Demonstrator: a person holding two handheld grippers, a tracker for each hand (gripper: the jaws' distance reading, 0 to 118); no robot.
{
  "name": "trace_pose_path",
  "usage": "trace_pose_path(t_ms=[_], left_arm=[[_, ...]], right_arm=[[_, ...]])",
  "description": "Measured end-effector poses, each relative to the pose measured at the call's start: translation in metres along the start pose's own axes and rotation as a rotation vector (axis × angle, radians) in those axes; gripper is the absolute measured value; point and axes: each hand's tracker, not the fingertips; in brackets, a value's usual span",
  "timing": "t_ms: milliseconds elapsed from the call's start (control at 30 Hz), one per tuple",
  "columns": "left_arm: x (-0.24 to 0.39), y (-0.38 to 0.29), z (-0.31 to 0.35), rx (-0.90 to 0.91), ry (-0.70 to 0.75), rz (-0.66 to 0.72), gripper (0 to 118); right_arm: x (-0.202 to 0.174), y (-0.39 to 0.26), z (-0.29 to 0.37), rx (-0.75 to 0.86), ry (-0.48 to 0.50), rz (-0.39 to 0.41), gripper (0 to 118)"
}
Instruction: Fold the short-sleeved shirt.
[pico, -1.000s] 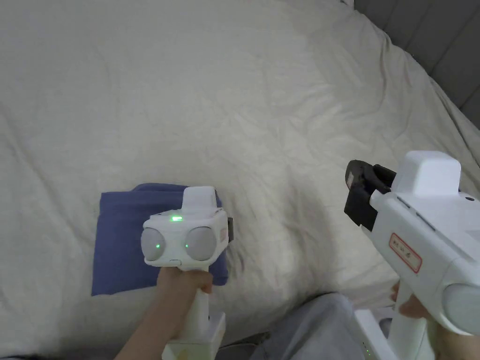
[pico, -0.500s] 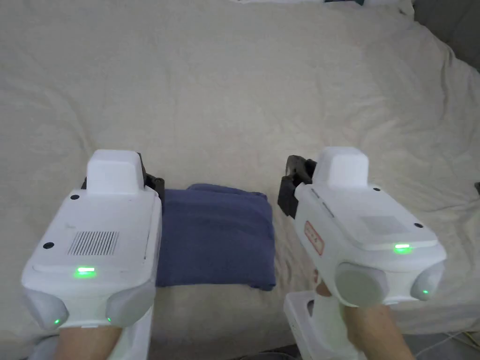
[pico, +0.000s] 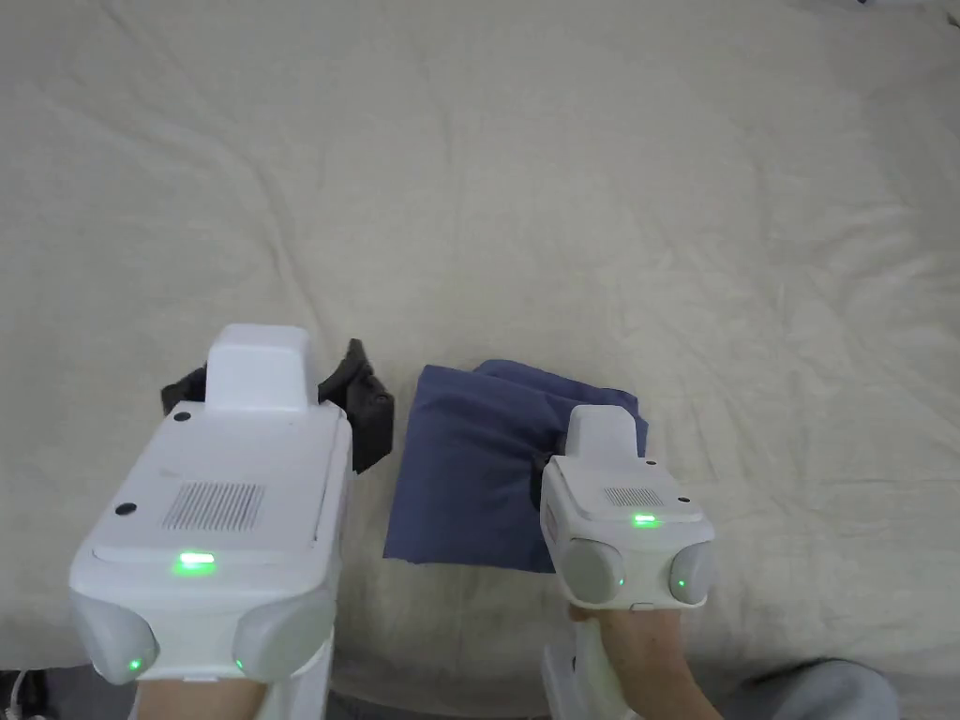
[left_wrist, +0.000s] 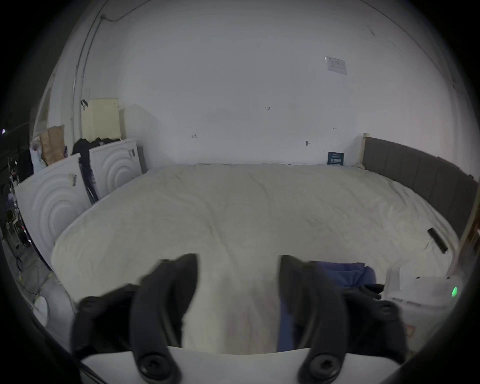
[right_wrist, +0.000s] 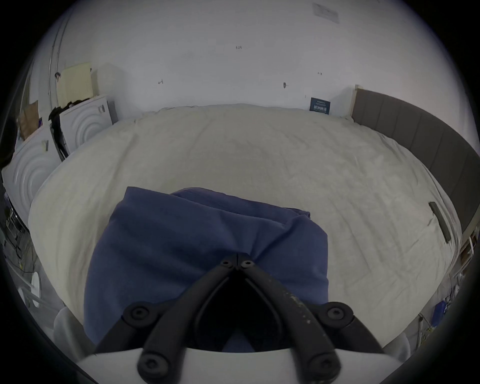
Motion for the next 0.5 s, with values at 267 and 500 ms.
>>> trace_pose_path(t_ms=[267,500], left_arm=[[-0.038,0.033,-0.067,-0.332,-0.479,0.251,118],[-0.061,-0.023,-0.144,-0.753,-0.811,0.35,118]], right_arm=[[0.006,0.003,0.002,-0.012,0.028,-0.017,1],[0.008,0.005,0.001,-0.024,0.039,-0.035,1]])
